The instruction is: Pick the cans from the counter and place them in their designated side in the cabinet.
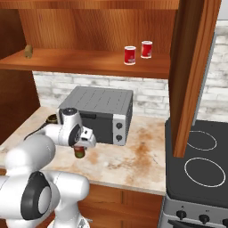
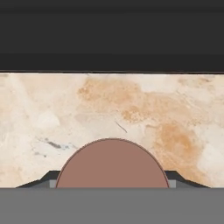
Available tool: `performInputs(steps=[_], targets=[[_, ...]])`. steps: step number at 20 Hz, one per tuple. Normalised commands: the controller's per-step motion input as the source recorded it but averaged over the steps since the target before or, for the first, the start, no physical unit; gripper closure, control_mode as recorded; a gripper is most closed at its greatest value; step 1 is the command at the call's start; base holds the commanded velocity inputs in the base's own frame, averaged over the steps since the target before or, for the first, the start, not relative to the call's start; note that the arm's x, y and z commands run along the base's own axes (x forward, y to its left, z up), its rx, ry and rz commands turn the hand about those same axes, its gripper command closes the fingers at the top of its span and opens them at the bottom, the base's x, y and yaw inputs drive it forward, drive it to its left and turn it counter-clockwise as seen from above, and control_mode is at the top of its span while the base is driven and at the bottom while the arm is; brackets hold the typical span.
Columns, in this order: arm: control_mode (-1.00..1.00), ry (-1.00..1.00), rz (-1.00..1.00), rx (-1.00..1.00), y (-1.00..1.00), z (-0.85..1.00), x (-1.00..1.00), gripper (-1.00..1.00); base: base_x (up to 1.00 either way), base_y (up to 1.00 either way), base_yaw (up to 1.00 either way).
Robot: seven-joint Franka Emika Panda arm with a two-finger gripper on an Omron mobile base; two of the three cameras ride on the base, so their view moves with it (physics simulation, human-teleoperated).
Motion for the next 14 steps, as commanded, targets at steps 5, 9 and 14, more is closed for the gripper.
performInputs(steps=[5, 9, 14], targets=[[-1.00, -0.01, -0.04, 0.00, -0.05, 0.40, -0.27, 1.00, 0.00, 0.00, 0.00], [-1.00, -0.02, -0.04, 0.01, -0.15, 0.51, -0.34, 1.00, 0.00, 0.00, 0.00], [-1.00, -0.03, -0.03, 0.02, -0.19, 0.54, -0.38, 1.00, 0.00, 0.00, 0.00]])
